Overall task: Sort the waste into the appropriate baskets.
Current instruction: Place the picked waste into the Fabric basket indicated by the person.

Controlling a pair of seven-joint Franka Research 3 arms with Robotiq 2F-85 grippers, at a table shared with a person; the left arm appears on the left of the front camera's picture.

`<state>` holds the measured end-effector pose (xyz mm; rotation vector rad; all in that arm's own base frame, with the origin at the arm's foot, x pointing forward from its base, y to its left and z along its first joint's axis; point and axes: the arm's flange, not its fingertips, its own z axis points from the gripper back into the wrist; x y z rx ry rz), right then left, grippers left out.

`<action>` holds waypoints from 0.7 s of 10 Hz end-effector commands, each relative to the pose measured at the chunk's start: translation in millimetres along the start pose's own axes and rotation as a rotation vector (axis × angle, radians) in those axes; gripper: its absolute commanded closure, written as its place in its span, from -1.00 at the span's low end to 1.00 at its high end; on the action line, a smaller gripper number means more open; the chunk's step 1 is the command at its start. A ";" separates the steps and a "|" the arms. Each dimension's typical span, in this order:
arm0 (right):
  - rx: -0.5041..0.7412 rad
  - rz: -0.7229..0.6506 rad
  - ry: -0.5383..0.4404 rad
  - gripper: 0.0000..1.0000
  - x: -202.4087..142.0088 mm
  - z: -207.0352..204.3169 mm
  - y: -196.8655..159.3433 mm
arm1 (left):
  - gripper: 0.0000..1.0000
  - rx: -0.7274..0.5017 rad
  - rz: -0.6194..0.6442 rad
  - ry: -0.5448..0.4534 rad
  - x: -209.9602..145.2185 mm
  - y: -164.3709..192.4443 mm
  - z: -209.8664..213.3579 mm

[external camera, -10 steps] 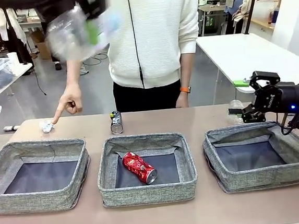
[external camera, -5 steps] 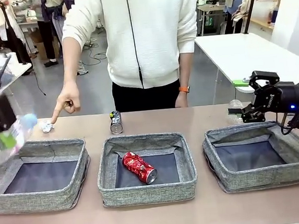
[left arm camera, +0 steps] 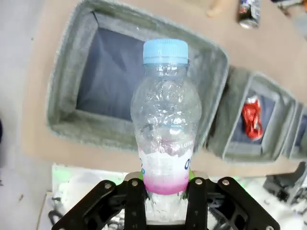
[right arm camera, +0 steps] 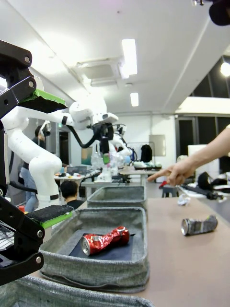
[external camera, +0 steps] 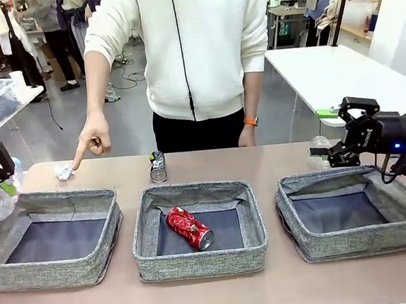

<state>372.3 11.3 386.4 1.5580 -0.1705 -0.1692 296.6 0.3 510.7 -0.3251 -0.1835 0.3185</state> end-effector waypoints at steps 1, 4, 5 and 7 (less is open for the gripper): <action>0.014 0.016 -0.001 -1.00 0.6 -0.8 2.7 | 0.54 0.017 0.080 -0.005 4.3 12.2 -36.4; 0.014 0.016 -0.001 -1.00 0.6 -0.8 2.7 | 0.54 0.001 0.094 -0.001 9.3 13.8 -42.7; 0.014 0.016 -0.001 -1.00 0.6 -0.8 2.7 | 0.54 0.009 0.091 0.005 9.0 13.1 -43.2; 0.014 0.016 -0.001 -1.00 0.6 -0.8 2.7 | -0.63 0.015 0.083 0.019 7.5 11.9 -43.2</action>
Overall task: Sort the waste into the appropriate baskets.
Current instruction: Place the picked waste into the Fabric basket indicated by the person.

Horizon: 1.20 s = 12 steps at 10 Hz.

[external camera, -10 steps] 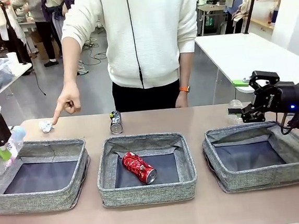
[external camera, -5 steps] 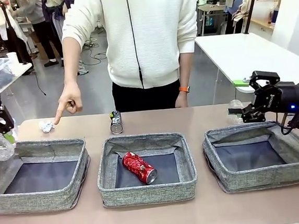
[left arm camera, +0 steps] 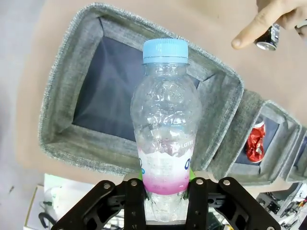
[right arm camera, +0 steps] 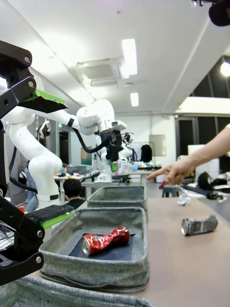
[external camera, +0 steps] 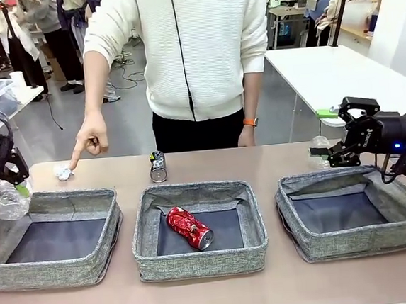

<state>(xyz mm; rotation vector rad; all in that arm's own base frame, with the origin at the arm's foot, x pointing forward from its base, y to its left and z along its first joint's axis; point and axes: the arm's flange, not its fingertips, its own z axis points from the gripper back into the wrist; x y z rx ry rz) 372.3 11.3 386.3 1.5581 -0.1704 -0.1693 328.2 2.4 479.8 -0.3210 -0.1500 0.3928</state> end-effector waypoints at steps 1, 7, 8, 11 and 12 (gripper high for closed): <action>0.014 0.016 -0.001 -1.00 0.6 -0.8 2.7 | -0.62 0.004 0.003 0.000 -18.7 8.6 -8.0; 0.014 0.016 -0.001 -1.00 0.6 -0.8 2.7 | -1.00 -0.015 -0.009 0.007 -16.9 6.5 -4.7; 0.014 0.016 -0.001 -1.00 0.6 -0.8 2.7 | -1.00 -0.052 -0.016 0.012 -17.2 5.9 -2.1; 0.014 0.016 -0.001 -1.00 0.6 -0.8 2.7 | -1.00 -0.407 -0.260 0.238 -25.8 -14.6 22.6; 0.014 0.016 -0.001 -1.00 0.6 -0.8 2.7 | -1.00 -0.654 -0.414 0.391 -27.6 -21.4 33.9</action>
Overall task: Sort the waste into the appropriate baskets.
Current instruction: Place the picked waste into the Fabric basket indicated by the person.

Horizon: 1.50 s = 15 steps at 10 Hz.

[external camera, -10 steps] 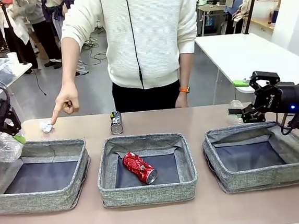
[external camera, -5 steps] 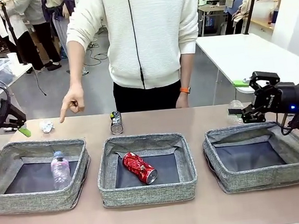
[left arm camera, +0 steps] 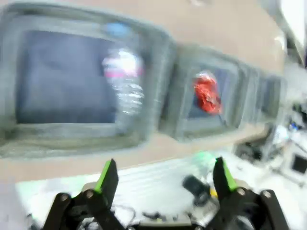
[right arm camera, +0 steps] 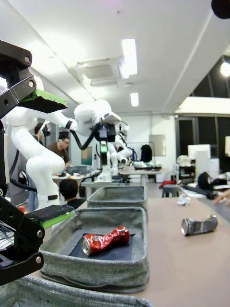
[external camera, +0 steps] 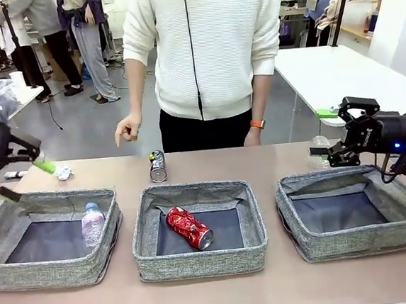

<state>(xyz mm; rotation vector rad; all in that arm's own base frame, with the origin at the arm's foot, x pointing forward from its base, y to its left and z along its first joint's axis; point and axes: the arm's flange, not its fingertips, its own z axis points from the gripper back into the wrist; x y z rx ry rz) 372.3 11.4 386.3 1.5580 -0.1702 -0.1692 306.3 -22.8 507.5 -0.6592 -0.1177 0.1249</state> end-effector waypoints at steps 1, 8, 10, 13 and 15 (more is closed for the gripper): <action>0.014 0.016 -0.002 -1.00 0.6 -0.7 2.8 | -1.00 -0.469 -0.273 0.342 -0.5 -2.6 13.5; 0.014 0.016 -0.002 -1.00 0.6 -0.7 2.8 | -0.96 -0.936 -0.207 0.055 15.8 63.0 22.6; 0.014 0.016 -0.002 -1.00 0.6 -0.7 2.8 | -0.96 -0.936 -0.207 0.055 15.8 63.0 22.6; 0.014 0.016 -0.002 -1.00 0.6 -0.7 2.8 | -0.96 -0.936 -0.207 0.055 15.8 63.0 22.6; 0.014 0.016 -0.002 -1.00 0.6 -0.7 2.8 | -0.96 -0.936 -0.207 0.055 15.8 63.0 22.6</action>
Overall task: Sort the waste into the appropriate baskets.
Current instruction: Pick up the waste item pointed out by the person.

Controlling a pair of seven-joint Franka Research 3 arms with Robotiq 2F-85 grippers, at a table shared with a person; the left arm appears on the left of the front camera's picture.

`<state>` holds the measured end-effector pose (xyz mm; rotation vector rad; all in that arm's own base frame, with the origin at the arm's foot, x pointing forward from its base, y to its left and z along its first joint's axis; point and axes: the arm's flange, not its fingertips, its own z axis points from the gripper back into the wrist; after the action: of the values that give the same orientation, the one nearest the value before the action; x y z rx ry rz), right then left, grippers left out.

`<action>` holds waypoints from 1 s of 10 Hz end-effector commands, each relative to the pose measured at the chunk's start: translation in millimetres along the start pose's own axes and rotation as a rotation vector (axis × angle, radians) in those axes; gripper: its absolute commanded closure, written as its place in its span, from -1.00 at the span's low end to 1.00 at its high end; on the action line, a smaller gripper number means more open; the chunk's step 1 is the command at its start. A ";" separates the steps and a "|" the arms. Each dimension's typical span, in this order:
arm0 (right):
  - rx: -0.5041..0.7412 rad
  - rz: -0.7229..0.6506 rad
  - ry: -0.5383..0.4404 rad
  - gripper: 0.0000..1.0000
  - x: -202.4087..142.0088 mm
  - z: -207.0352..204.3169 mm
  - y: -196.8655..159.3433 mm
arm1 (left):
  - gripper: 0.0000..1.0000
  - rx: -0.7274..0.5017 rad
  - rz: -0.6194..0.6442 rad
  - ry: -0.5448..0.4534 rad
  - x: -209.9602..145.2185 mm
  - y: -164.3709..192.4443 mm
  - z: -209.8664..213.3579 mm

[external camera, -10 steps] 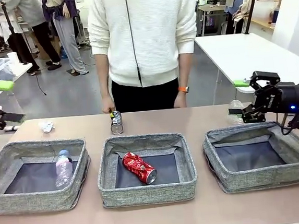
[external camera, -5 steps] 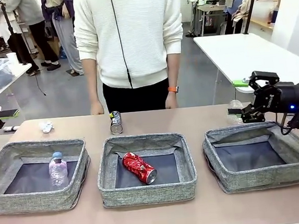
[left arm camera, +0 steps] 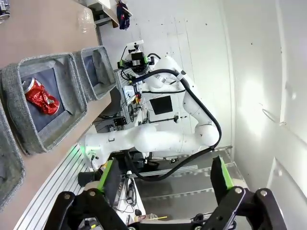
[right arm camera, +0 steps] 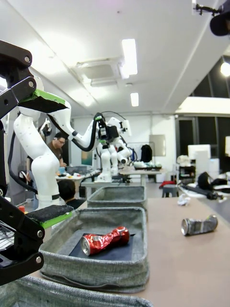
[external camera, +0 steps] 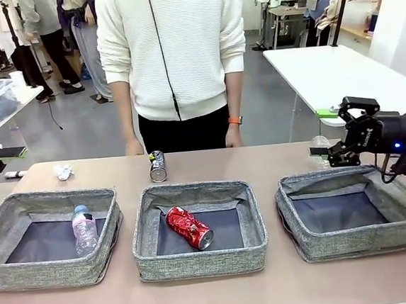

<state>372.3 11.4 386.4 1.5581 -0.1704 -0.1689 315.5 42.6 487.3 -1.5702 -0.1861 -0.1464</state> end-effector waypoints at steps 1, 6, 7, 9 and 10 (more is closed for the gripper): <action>0.014 0.016 -0.002 -1.00 0.5 -0.7 2.6 | -0.96 -0.007 -0.015 0.007 -1.8 -0.6 0.0; 0.014 0.016 -0.002 -1.00 0.5 -0.7 2.6 | -0.96 -0.007 -0.015 0.007 -1.8 -0.6 0.0; 0.014 0.016 -0.002 -1.00 0.5 -0.7 2.6 | -0.96 -0.007 -0.015 0.007 -1.8 -0.6 0.0; 0.014 0.016 -0.002 -1.00 0.5 -0.7 2.6 | -0.96 -0.007 -0.015 0.007 -1.8 -0.6 0.0; 0.014 0.016 -0.002 -1.00 0.5 -0.7 2.6 | -0.96 -0.007 -0.015 0.007 -1.8 -0.6 0.0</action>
<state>372.3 11.4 386.4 1.5581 -0.1704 -0.1689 315.4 43.0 486.9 -1.5713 -0.1846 -0.1451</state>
